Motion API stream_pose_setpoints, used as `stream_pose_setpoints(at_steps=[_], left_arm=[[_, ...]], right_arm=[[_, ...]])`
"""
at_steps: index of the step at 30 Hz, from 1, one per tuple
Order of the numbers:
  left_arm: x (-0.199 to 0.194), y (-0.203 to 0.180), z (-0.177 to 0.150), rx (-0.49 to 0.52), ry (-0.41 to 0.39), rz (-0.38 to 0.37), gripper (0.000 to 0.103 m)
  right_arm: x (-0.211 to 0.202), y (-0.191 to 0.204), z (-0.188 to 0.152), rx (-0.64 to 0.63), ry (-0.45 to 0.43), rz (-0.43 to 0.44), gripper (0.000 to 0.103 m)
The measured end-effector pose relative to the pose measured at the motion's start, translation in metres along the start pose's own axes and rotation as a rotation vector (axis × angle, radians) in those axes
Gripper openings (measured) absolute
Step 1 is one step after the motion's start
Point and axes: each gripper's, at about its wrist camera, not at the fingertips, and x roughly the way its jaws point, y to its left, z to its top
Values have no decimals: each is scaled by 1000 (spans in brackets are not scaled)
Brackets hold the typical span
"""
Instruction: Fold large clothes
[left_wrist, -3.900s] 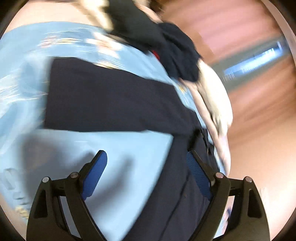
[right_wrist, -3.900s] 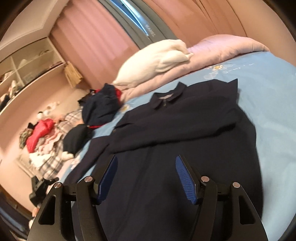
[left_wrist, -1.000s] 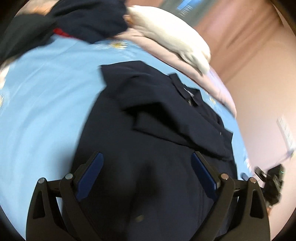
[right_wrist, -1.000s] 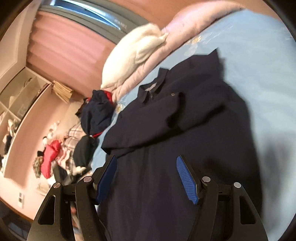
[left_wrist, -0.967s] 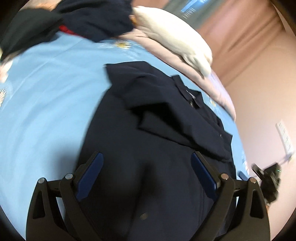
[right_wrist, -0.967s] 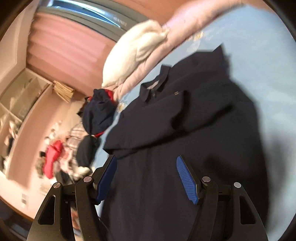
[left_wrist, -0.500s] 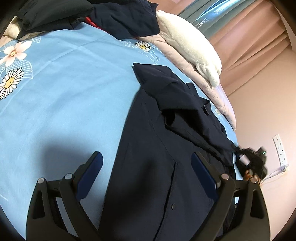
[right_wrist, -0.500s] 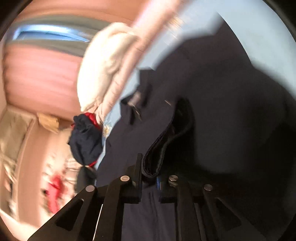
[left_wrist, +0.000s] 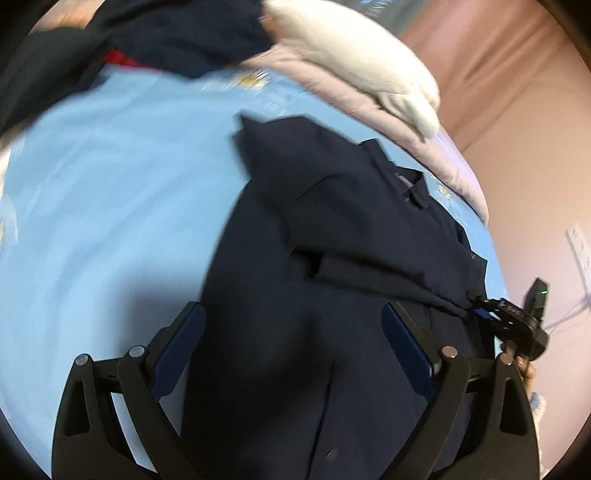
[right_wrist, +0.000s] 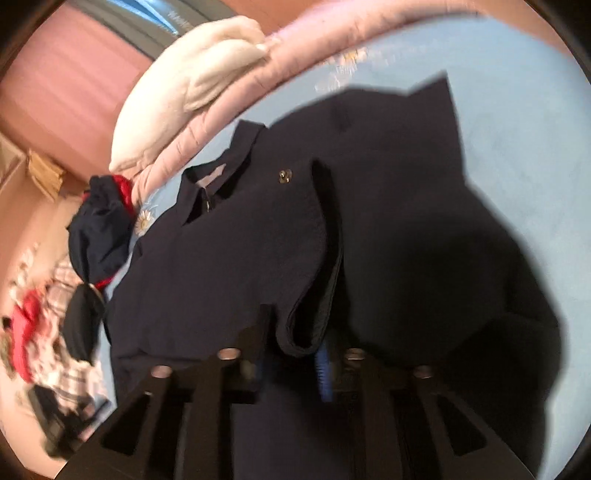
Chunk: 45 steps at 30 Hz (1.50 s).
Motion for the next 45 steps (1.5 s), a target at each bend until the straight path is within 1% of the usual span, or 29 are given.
stream_pose_setpoints(at_steps=[1,3,4,6,7,8,9,10,11,14,15,16,17,19,21,22,23,24,25,26,27,30,34,36,38,40,41,43,45], left_arm=[[2,-10,7,22,-10,-6,96],[12,-31,24,54,-20,-54,96],[19,-38,29,59,-21,-78,95],[37,-53,42,56,-20,-114,94],[47,-61,48,67,-20,-114,86],[56,-67,51,78,-24,-98,73],[68,-72,55,89,-16,-83,69],[78,-75,57,100,-11,-68,61],[88,-75,57,100,-8,-46,53],[118,-58,53,51,46,10,40],[124,-52,52,35,64,18,38],[129,-46,50,26,79,19,32],[130,-41,49,25,77,7,31],[128,-35,49,13,71,-29,31],[122,-33,50,-4,78,-30,31],[115,-32,50,-18,79,-32,36],[108,-32,49,-28,77,-41,47],[97,-31,45,-33,67,-54,55],[84,-31,40,-30,55,-53,70],[72,-30,34,-21,43,-44,83],[57,-27,25,-9,30,-32,87],[16,-15,-9,29,10,-36,87],[-28,13,-60,1,35,-55,88],[-47,25,-84,-18,43,-61,88],[-60,36,-106,-43,49,-68,89],[-70,44,-128,-74,65,-89,90],[-73,47,-138,-88,72,-103,90],[-77,49,-157,-114,89,-148,90],[-85,50,-173,-137,84,-189,90]], right_arm=[[-8,7,1,-33,-45,-31,40],[-24,14,4,-97,-135,-64,40],[-28,18,7,-123,-163,-39,40],[-25,24,14,-162,-162,33,40],[-17,26,16,-179,-144,56,40],[-10,28,17,-193,-129,57,40],[0,30,17,-207,-113,51,34],[12,30,16,-218,-87,42,29],[21,30,14,-218,-65,30,28],[47,21,7,-201,3,-9,28],[49,18,4,-201,6,-10,27],[50,16,1,-202,-7,-7,26],[48,15,-1,-204,-10,0,26],[47,16,0,-210,-7,7,26],[43,15,1,-207,2,11,26],[38,16,1,-187,9,7,26],[31,15,0,-169,11,15,27],[20,14,-4,-161,6,44,33],[7,14,-9,-163,-4,74,40],[-6,13,-16,-169,-13,82,43],[-14,14,-22,-175,-18,78,48],[-47,4,-50,-193,-29,66,52],[-89,-19,-92,-197,-15,61,52],[-107,-32,-105,-181,-18,41,53],[-121,-48,-114,-137,-21,16,53],[-132,-67,-124,-74,-5,22,59],[-137,-75,-128,-48,-5,19,59],[-146,-90,-137,5,-8,11,59],[-150,-101,-146,47,-3,10,59]])
